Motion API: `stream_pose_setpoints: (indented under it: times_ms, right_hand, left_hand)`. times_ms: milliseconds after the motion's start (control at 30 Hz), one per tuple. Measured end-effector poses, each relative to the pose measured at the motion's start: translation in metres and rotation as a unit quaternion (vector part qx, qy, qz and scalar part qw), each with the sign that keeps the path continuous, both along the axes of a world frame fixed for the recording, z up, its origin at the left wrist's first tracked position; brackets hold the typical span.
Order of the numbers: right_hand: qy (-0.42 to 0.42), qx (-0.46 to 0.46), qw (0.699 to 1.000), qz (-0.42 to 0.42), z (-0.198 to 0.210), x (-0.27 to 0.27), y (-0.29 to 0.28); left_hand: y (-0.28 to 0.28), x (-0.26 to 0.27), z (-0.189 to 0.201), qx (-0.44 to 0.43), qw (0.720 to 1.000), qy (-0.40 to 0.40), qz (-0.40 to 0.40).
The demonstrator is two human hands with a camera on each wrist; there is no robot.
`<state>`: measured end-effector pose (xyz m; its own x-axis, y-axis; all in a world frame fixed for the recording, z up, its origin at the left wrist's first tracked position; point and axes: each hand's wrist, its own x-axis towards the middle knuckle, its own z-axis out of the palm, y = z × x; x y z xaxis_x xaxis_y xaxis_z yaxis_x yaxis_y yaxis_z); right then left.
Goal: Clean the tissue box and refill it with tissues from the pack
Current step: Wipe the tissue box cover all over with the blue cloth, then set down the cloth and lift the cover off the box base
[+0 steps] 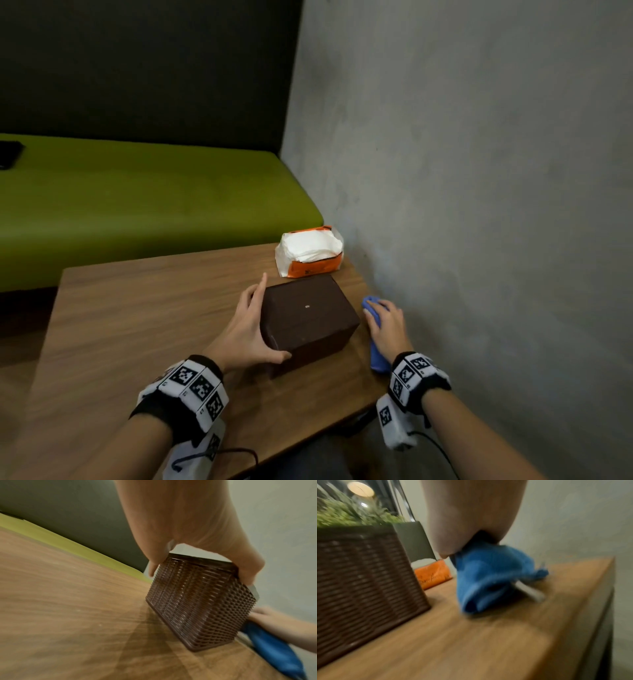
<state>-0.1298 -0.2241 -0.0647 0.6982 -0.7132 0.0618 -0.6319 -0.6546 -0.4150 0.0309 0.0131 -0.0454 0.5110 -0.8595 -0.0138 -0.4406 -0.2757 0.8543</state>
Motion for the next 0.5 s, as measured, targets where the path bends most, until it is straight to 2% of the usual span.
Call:
stream_pose_setpoints:
  times_ms: [67,100,200,267,367,433,500]
  right_hand:
    - [0.066,0.024,0.997,0.009,-0.010,0.003,0.002]
    - [0.073,0.022,0.997,0.008,-0.010,0.006,0.003]
    - [0.000,0.009,1.000,-0.026,0.011,0.023,0.010]
    - [-0.020,0.075,0.997,-0.029,0.031,0.037,0.016]
    - [0.023,0.167,0.986,-0.008,0.053,0.050,0.030]
    - [0.020,0.169,0.985,0.015,0.063,0.052,0.037]
    - [-0.042,0.181,0.982,0.023,0.073,0.053,0.041]
  left_hand:
    - [0.002,-0.001,0.001,0.000,0.998,0.052,0.023]
    - [0.003,-0.001,0.002,-0.008,0.995,0.090,0.047]
    - [-0.006,-0.001,0.003,-0.010,0.975,0.179,0.127]
    - [-0.016,-0.001,0.003,0.030,0.961,0.204,0.185]
    - [-0.025,-0.001,0.011,0.024,0.937,0.264,0.227]
    - [-0.027,-0.004,0.022,-0.025,0.932,0.256,0.255]
    - [-0.029,-0.004,0.032,-0.093,0.932,0.187,0.295]
